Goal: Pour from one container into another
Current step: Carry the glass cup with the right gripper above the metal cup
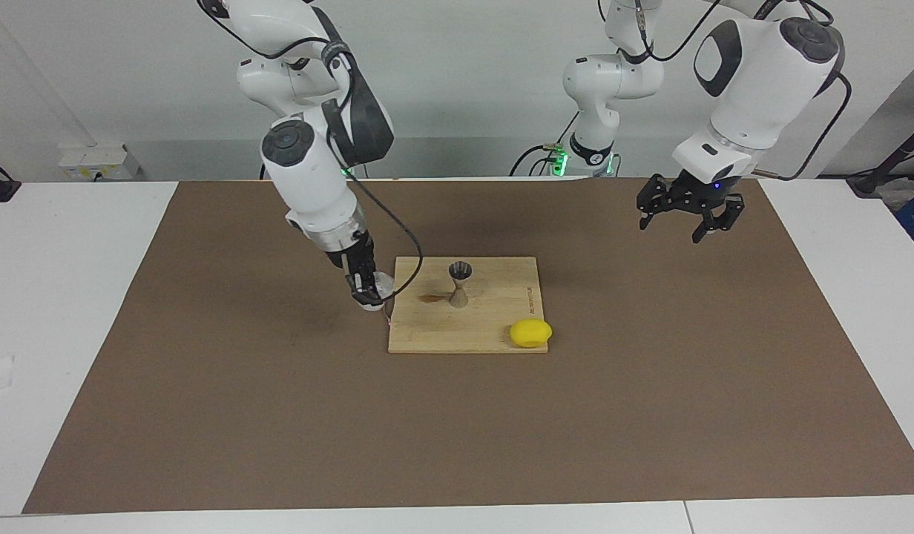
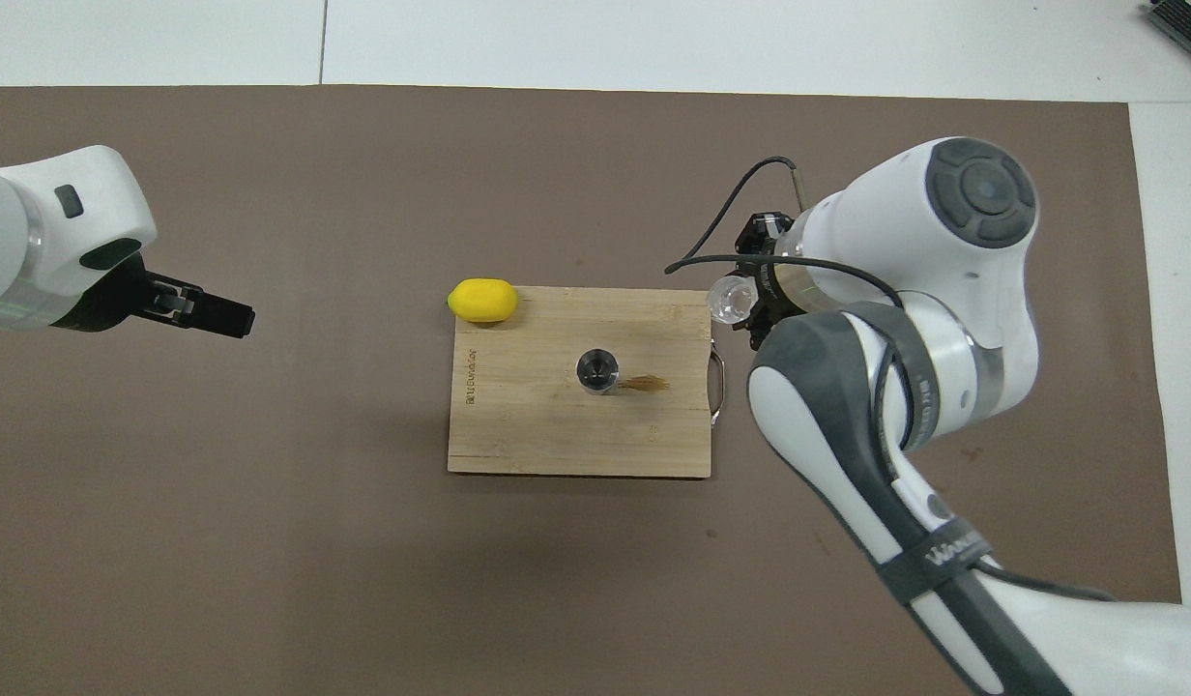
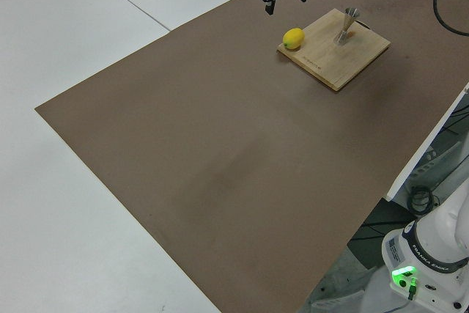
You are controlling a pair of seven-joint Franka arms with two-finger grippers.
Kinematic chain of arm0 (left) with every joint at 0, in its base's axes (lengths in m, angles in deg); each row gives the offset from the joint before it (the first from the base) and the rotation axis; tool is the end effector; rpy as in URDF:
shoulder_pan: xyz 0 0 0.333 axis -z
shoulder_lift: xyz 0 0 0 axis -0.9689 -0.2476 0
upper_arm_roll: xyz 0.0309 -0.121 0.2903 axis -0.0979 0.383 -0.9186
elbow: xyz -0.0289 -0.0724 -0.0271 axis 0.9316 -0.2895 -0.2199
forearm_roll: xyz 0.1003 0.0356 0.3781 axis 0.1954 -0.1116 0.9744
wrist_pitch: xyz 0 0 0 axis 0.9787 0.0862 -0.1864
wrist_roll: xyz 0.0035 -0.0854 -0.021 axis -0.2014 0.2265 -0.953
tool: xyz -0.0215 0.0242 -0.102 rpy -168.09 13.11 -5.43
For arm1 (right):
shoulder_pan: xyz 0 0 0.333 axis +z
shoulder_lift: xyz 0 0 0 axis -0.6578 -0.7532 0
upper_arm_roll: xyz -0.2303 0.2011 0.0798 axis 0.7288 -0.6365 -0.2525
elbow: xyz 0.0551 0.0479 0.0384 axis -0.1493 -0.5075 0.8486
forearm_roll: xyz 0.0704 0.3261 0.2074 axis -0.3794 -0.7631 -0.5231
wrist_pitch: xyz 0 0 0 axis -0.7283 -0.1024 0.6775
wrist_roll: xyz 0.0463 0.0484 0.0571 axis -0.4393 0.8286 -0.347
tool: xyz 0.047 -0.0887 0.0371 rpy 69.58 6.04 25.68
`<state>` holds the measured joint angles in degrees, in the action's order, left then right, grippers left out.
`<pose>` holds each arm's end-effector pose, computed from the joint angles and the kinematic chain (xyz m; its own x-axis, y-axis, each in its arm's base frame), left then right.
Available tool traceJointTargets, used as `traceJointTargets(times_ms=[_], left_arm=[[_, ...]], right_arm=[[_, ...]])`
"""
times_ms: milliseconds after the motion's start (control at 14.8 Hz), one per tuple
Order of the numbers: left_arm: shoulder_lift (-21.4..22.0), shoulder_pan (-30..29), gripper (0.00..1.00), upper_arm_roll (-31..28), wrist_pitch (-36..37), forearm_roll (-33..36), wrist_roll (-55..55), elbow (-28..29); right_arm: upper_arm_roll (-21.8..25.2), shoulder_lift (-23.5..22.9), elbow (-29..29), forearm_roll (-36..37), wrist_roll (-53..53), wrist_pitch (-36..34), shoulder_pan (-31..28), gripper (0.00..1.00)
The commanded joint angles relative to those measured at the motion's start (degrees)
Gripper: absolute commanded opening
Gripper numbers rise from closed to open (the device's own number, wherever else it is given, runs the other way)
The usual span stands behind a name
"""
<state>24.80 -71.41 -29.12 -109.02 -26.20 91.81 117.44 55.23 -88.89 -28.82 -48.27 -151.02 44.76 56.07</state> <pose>0.5525 -0.0940 0.5707 0.9353 -0.3468 0.0705 -0.3509 -0.9346 0.0579 0.5966 0.2292 0.4547 0.1346 -0.9820 -0.1322 -0.9891 -0.1252 -0.0769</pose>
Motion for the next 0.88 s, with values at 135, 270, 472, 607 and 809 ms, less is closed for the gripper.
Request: traceJointTargets(times_ms=[135, 270, 472, 607, 809], left_arm=[[0.6, 1.4, 1.0, -1.5, 2.0, 1.7, -2.5, -1.8], [0.8, 0.6, 1.0, -1.4, 2.9, 1.8, -7.6, -1.9], [0.9, -1.4, 1.0, -1.2, 6.1, 2.6, -16.3, -2.5], [0.3, -4.4, 1.0, 1.0, 8.7, 2.9, -16.4, -6.0], [0.2, -8.3, 1.0, 7.0, 13.1, 3.1, -18.7, -7.0]], right_arm=[[0.2, -2.1, 3.8, 9.0, -8.8, 2.1, 7.1, 0.0], [0.2, -2.0, 3.8, 10.3, -11.0, 2.9, 9.0, 0.0], [0.3, -2.0, 3.3, 13.1, -11.2, 2.2, 11.8, 0.0], [0.3, -1.5, 2.4, 15.4, -11.2, 1.6, 12.9, 0.0], [0.2, -1.1, 2.0, 19.5, -11.2, 0.4, 14.1, 0.0]])
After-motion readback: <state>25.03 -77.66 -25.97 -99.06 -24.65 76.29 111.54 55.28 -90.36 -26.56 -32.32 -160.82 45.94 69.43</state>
